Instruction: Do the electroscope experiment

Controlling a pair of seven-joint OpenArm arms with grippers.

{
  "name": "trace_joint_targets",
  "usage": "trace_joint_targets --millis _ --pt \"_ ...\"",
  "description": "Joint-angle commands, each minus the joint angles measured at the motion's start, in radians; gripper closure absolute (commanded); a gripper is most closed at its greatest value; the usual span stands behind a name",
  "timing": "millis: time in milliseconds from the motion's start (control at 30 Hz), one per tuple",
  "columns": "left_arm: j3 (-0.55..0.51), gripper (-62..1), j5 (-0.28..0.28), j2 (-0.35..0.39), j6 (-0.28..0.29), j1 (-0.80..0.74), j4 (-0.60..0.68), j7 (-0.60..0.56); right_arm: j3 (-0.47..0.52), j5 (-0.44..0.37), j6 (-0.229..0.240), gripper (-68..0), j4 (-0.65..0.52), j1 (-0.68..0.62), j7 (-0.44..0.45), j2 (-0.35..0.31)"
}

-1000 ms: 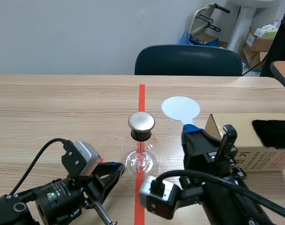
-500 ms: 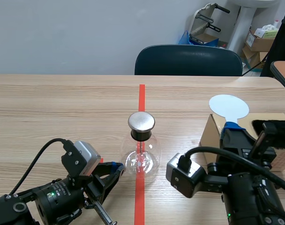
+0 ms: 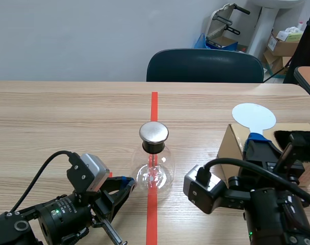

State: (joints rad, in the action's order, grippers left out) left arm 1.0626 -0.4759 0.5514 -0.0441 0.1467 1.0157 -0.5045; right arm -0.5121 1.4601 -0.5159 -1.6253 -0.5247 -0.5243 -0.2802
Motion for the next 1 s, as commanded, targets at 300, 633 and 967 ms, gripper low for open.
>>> trace_joint_targets --millis 300,633,967 --pt "-0.005 -2.7 0.001 -0.005 0.005 0.000 0.009 0.001 0.002 0.001 -0.014 -0.8 -0.017 0.006 0.130 -0.013" --pt "-0.005 -2.7 0.001 -0.005 0.005 0.000 0.009 0.008 0.002 0.001 -0.014 -0.8 -0.017 0.006 0.398 -0.013" --pt "-0.005 -2.7 0.001 -0.005 0.002 0.000 0.009 0.009 0.002 0.001 -0.014 -0.8 -0.017 0.006 0.593 -0.013"
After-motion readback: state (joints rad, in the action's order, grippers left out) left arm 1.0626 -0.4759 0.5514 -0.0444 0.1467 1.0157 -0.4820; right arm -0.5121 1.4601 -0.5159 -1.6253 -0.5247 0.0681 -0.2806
